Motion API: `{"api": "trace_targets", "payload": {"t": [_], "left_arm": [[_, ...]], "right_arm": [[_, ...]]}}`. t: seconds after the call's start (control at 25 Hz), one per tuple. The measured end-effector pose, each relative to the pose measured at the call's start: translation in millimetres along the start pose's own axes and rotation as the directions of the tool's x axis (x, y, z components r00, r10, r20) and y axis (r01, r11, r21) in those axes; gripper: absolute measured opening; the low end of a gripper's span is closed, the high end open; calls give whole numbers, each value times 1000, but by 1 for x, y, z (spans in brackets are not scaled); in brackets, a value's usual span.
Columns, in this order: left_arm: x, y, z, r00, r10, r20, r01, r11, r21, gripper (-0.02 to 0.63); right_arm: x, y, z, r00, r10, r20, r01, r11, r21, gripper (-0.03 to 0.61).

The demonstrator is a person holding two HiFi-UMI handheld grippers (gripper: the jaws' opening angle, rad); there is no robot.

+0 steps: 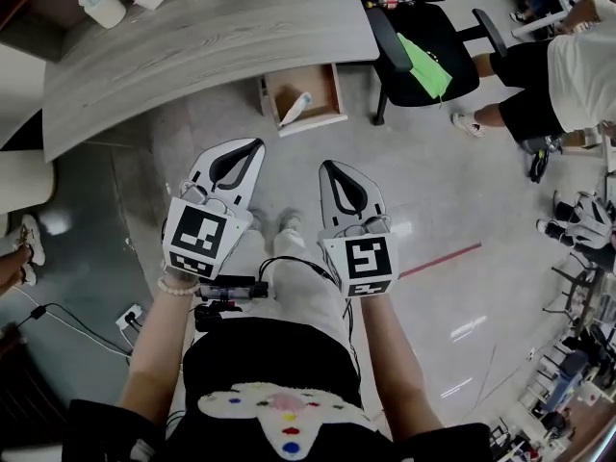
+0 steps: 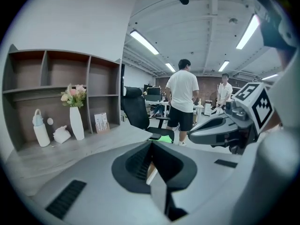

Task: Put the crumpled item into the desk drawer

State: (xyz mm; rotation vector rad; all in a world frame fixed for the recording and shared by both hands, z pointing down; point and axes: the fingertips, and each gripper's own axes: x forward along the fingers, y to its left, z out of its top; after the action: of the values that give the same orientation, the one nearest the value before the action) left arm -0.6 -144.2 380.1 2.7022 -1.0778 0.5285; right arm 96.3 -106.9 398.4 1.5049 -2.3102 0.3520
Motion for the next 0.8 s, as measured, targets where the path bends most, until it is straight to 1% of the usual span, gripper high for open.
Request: {"api": "trace_targets", "payload": {"t": [0.36, 0.64, 0.8], "left_arm": [[-39, -4, 35, 999, 17, 47, -19, 999, 46, 11], [-62, 4, 49, 996, 38, 75, -42, 998, 56, 11], [-70, 5, 52, 996, 39, 83, -43, 998, 45, 11]], "right_arm": [[-22, 1, 40, 997, -25, 79, 26, 1000, -14, 3], [-27, 16, 58, 995, -2, 97, 6, 999, -33, 3], [-27, 25, 64, 995, 20, 99, -14, 998, -54, 3]]}}
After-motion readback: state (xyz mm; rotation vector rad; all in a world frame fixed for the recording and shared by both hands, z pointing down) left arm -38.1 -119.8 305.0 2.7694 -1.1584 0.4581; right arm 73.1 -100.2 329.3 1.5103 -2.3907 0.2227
